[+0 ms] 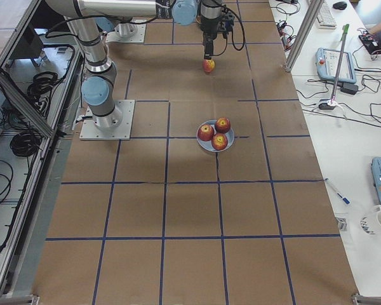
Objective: Transfer apple from basket to plate
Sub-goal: 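Grasp the apple with the right gripper while left gripper releases and returns to basket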
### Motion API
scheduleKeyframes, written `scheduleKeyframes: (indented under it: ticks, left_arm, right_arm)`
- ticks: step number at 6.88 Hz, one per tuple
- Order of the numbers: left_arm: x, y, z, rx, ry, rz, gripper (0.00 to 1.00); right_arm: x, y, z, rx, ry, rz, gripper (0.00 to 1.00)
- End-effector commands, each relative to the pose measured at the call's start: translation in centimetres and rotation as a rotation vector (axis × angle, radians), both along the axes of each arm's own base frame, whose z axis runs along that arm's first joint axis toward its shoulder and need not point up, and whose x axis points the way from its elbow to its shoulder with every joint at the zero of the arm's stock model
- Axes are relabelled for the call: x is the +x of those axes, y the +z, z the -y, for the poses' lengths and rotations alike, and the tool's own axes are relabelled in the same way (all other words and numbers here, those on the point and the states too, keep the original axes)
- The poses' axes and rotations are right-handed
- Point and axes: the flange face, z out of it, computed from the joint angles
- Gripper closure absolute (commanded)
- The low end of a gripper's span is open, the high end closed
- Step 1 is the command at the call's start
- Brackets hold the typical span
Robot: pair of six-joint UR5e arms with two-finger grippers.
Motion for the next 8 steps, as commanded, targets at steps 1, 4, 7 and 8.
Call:
scheduleKeyframes:
  ticks: [1,4,7,8]
  left_arm:
    - [9.1,10.6,-2.2,0.008,-0.058,0.002,0.01]
    - [16.3,16.1,-6.5,0.064,-0.23,0.006,0.01]
    - [17.9,19.2,-9.0,0.01,-0.281,-0.003,0.01]
    - [18.9,19.3,-9.7,0.006,-0.299,-0.005,0.01]
  right_arm:
    - [0.0,0.1,0.0,-0.002,0.002,0.0,0.0]
    - [0.7,-0.3,0.4,-0.009,0.011,-0.002,0.0]
    - [14.3,-6.3,2.1,-0.072,-0.038,0.008,0.0]
    - [17.6,-9.3,2.8,-0.084,-0.054,0.013,0.0]
